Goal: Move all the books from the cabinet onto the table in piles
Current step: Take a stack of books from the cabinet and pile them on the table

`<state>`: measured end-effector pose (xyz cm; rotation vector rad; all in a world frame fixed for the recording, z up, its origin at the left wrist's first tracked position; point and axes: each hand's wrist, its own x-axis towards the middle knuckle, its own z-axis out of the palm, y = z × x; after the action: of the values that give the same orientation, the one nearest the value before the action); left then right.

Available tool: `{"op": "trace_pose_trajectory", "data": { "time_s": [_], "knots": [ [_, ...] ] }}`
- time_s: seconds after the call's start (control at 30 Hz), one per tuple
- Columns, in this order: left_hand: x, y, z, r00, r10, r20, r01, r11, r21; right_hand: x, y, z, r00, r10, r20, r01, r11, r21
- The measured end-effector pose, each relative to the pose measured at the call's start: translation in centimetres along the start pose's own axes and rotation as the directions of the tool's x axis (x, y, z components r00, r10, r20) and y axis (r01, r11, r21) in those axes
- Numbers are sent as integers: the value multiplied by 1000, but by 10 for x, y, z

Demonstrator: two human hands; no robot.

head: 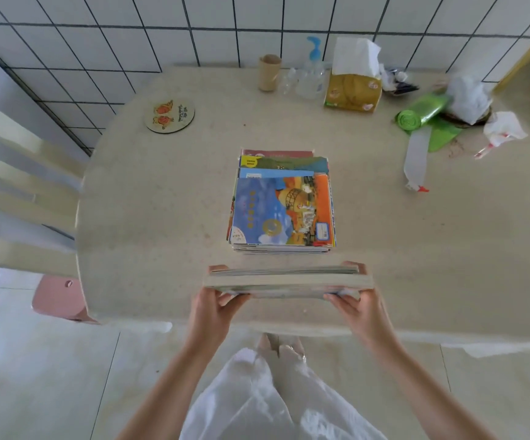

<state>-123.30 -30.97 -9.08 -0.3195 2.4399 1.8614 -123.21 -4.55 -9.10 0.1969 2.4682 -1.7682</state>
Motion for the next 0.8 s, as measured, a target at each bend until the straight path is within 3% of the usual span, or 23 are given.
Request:
{"op": "trace_pose_trajectory", "data": {
  "time_s": [0.37, 0.57, 0.8],
  "knots": [
    [7, -23, 11, 994, -87, -61, 90, 994, 59, 20, 29, -3, 995, 16, 96, -12, 999, -43],
    [8, -20, 9, 997, 32, -71, -18, 981, 193, 24, 27, -7, 995, -8, 99, 13, 999, -52],
    [20, -28, 8, 995, -40, -93, 67, 949, 307, 34, 37, -8, 992, 40, 119, -29, 995, -91]
  ]
}}
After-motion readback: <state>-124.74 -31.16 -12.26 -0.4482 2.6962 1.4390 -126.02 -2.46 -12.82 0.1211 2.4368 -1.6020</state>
